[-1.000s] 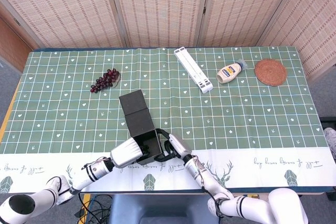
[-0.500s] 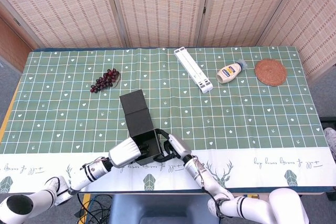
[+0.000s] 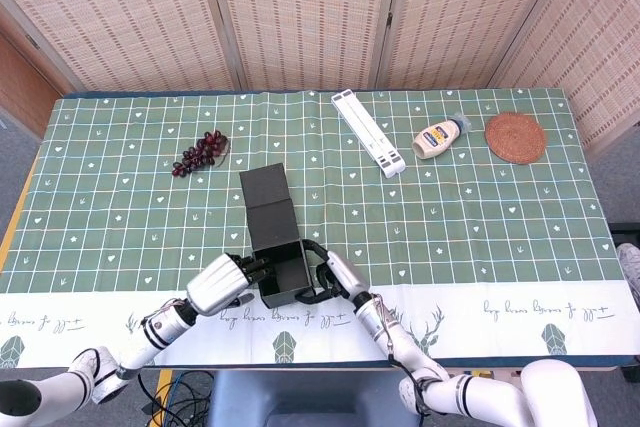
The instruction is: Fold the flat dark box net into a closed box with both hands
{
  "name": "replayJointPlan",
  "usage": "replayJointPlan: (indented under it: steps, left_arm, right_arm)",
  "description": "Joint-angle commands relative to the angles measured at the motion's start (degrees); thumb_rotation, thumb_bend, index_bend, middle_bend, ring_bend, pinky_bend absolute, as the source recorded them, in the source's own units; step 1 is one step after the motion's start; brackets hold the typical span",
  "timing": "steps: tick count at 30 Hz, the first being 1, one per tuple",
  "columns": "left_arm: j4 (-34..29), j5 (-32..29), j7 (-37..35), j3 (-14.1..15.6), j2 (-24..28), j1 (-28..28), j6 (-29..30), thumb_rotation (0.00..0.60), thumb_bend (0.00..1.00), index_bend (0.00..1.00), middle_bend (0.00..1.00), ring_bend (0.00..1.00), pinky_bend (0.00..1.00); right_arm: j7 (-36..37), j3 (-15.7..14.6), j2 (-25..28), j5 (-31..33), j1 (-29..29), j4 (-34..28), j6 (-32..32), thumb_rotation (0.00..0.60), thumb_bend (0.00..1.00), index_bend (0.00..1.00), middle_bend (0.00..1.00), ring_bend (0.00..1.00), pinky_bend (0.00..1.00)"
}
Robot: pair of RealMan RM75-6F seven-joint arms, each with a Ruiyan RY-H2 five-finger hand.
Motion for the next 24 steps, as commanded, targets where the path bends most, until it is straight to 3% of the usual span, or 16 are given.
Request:
replayJointPlan:
  steps: [1,10,14,19,24]
  left_arm:
    - [-1.54,-1.3,-0.06,-0.89,1.14,1.55,1.37,0.6,0.1,0.28,0.29,0.54,0.81]
    - [-6.4,-4.19,-2.62,-2.3,4.76,5.21,3.76,0.6,0.1,0.24,0.26,0.53,0.81]
    - [-9.29,-5.84,-5.64,-2.5,6.43,6.72,3.4,0.6,0.1,0.22,0.25,0.53,0.81]
    - [-13.03,-7.26,-9.05,-2.06,8.57,8.03,1.57,0.6,0.1,0.19,0.23,0.53,0.81]
    - [-14.87,-6.63,-12.43,-2.05,9.74,8.43,1.63,0.6,0.1,0.19,0.23,0.55,0.82]
  right_arm:
    - [-0.26,0.58,0.21,0.49,-0.09,-0.17,0.23,0.6,0.46,0.39,0.45,0.8,1.0]
    - [-3.26,3.51,-1.81,3.67,1.83,2.31,-1.28,0.6,0.46,0.38,0.42,0.79,1.0]
    - [-4.18,4.39,-4.01,4.68,3.02,4.57,-2.05,0.6,0.46,0.23,0.32,0.73,1.0]
    - [-3.93,3.15,-5.1,3.88,2.63,4.79,-1.67,0.6,0.46,0.03,0.18,0.61,0.98]
    - [-5.07,1.13,-2.97,3.45,0.83,0.92,-1.18,0.6,0.4,0.0,0.06,0.51,0.93]
